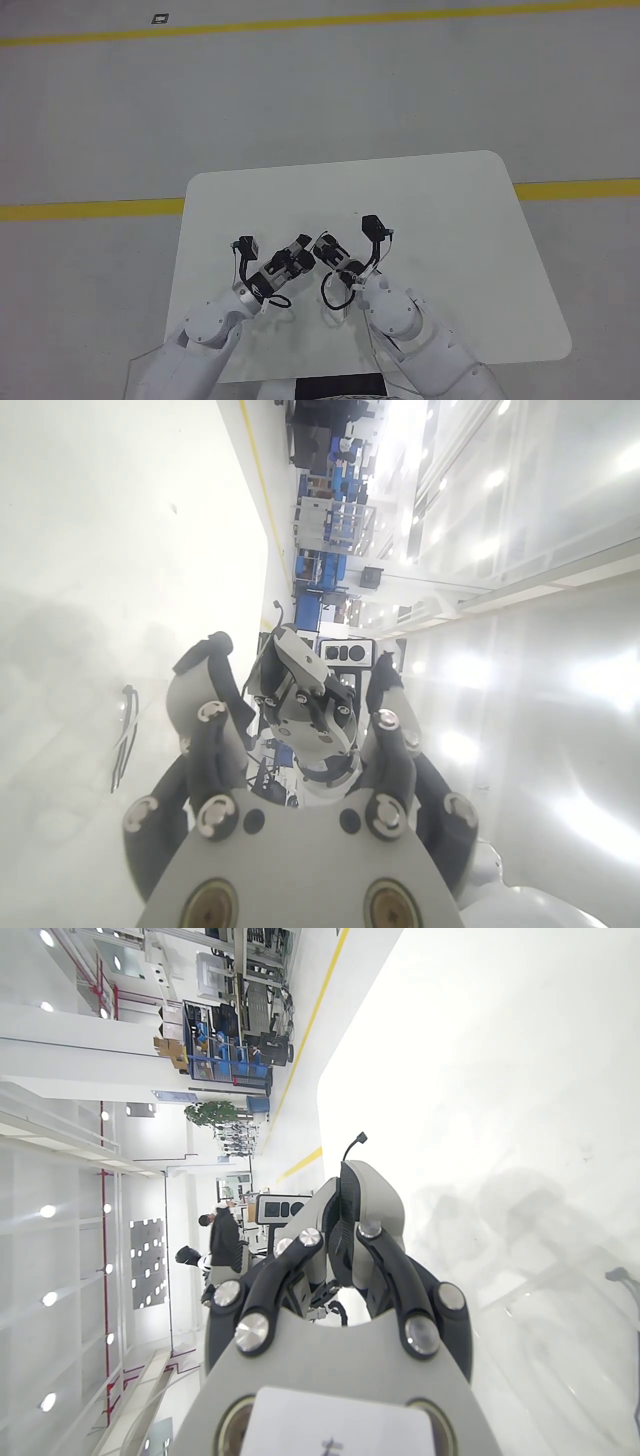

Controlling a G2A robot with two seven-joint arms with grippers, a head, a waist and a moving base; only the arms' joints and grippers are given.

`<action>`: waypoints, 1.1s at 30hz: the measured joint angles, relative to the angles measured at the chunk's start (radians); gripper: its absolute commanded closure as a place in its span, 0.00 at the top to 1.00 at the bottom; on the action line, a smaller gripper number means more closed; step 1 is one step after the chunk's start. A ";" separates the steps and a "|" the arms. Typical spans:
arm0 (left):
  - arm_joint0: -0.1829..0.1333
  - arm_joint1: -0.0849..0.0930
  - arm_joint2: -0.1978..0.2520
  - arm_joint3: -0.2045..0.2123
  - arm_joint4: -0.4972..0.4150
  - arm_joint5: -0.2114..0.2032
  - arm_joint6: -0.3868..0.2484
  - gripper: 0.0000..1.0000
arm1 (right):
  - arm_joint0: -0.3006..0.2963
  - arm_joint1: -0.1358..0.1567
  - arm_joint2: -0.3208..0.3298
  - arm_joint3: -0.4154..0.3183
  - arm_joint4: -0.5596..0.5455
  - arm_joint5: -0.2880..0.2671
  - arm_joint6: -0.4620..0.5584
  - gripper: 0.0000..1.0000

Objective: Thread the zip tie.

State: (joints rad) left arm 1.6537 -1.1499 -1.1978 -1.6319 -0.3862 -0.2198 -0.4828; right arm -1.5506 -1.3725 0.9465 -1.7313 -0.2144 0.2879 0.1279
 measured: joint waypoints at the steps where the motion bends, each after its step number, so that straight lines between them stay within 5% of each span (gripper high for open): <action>1: -0.002 0.000 0.002 0.002 0.001 0.001 0.000 0.42 | 0.001 0.000 0.001 0.002 0.001 -0.002 0.001 0.00; 16: -0.030 -0.002 0.039 0.031 -0.001 0.007 0.012 0.38 | 0.010 0.002 0.026 0.021 0.021 -0.033 0.034 0.00; 20: -0.036 -0.002 0.045 0.036 -0.003 0.008 0.016 0.21 | 0.018 0.002 0.027 0.032 0.021 -0.033 0.036 0.00; 23: -0.041 -0.002 0.049 0.043 -0.004 0.008 0.017 0.19 | 0.024 0.001 0.027 0.040 0.020 -0.032 0.038 0.00; 27: -0.047 -0.001 0.053 0.052 -0.003 0.009 0.018 0.00 | 0.032 0.000 0.029 0.054 0.025 -0.029 0.039 0.00; 33: -0.049 0.000 0.056 0.057 -0.006 0.006 0.021 0.00 | 0.039 -0.001 0.030 0.060 0.024 -0.028 0.048 0.00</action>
State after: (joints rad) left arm 1.6047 -1.1498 -1.1418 -1.5749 -0.3926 -0.2139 -0.4615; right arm -1.5119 -1.3732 0.9767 -1.6711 -0.1900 0.2595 0.1759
